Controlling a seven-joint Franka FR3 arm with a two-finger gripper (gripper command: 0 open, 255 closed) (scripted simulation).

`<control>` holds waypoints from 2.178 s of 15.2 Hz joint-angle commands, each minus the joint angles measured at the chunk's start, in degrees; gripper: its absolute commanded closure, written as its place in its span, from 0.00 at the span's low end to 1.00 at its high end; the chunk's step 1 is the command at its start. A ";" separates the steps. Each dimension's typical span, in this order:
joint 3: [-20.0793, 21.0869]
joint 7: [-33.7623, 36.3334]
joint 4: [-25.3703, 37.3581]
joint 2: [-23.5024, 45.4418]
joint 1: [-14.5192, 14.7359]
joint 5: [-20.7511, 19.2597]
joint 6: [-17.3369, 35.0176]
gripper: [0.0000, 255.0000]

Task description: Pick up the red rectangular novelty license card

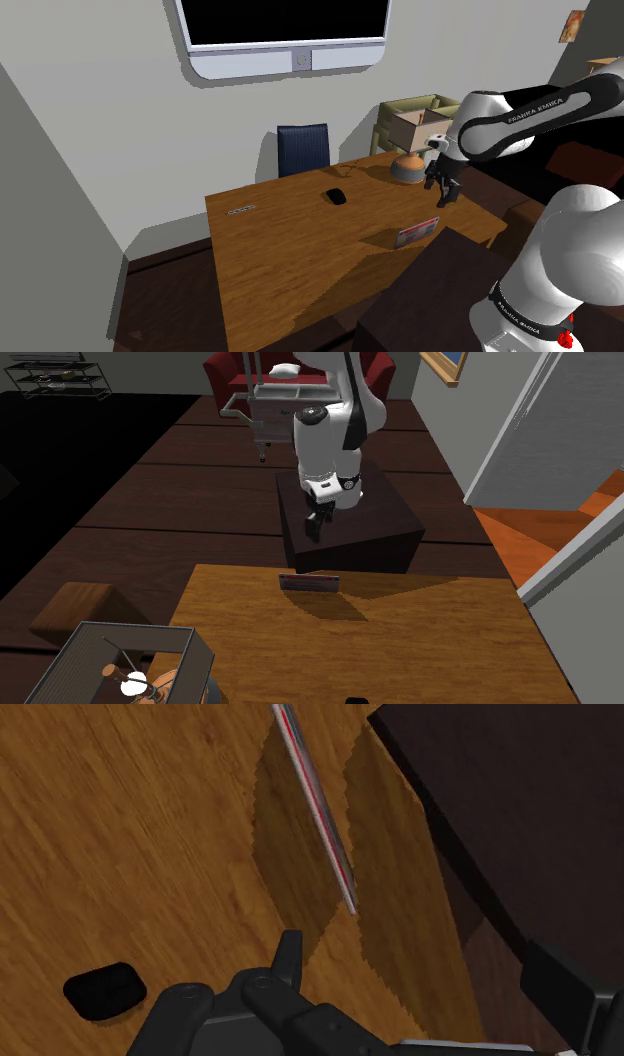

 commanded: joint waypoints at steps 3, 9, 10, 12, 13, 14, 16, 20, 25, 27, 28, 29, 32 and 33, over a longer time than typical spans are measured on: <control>-12.57 -13.77 2.10 12.21 10.31 3.87 10.03 0.00; -82.40 -34.88 8.96 19.83 79.68 13.41 20.63 0.00; -86.11 -30.93 10.94 15.78 81.36 4.84 20.81 0.00; -90.07 -29.64 11.84 13.92 84.63 1.98 21.65 0.00; -92.01 -28.57 12.14 12.97 86.20 0.45 22.30 0.00; -93.85 -27.51 12.46 12.03 87.69 -1.05 22.94 0.00; -97.37 -25.56 13.15 10.19 90.58 -3.79 24.23 0.00; -101.61 -23.31 14.11 7.88 94.12 -6.89 25.88 0.00; -101.68 -23.25 14.17 7.82 94.21 -6.93 25.89 1.00; -101.67 -23.26 14.17 7.82 94.21 -6.93 25.88 1.00; -101.68 -23.26 14.17 7.82 94.21 -6.93 25.89 1.00; -101.67 -23.26 14.16 7.83 94.20 -6.93 25.89 1.00; -98.35 -25.04 13.36 9.67 91.39 -4.52 24.60 1.00; -96.63 -25.96 13.00 10.58 89.97 -3.24 23.95 1.00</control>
